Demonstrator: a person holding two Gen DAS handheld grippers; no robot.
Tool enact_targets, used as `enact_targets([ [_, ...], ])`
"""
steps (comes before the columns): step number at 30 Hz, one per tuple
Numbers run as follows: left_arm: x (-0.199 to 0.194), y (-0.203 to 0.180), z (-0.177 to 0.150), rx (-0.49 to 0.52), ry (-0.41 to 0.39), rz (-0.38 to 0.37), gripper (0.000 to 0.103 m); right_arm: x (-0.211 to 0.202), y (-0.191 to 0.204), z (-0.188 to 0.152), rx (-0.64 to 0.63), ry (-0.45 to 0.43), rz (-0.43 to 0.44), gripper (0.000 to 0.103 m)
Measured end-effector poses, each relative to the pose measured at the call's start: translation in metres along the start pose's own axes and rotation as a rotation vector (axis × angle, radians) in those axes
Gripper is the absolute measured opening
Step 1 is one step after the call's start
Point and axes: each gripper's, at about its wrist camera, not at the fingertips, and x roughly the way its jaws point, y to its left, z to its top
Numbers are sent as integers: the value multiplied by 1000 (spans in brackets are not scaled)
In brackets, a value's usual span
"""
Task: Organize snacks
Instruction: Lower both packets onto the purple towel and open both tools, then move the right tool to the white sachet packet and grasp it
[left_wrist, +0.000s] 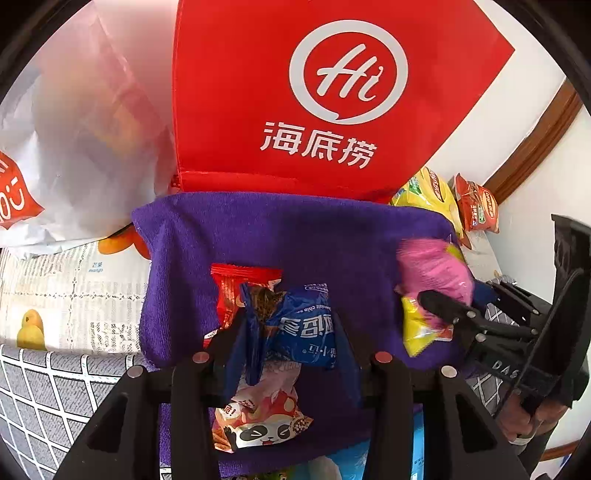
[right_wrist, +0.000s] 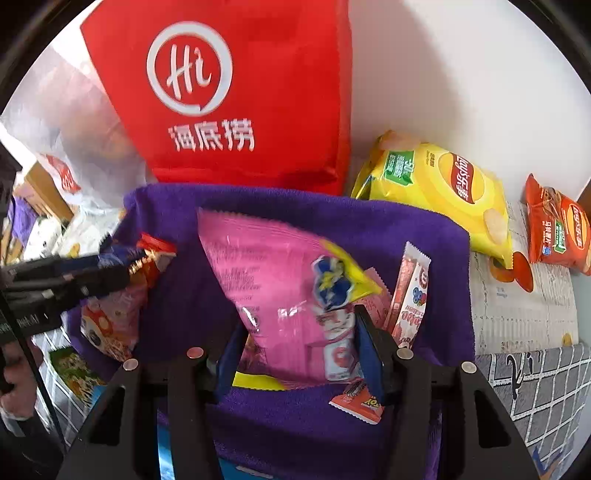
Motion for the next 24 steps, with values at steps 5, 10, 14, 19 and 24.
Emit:
enact_targets([
  [5,1,-2,1,1,7,-16,49,-12,-1,2,15,-46,38,67],
  [10,-1,-7,2,14,7,-15,57,-22,2,4,12,-71,41,71],
  [14,-7,-10,3,28,-15,-27,72,-34,2,6,30,-103,46,72],
  [19,-20,-15,3,50,-39,-10,80,-50,3,8,45,-143,34,72],
  [24,-38,-16,3,30,-66,-24,80,-71,9,6,57,-198,2,72],
])
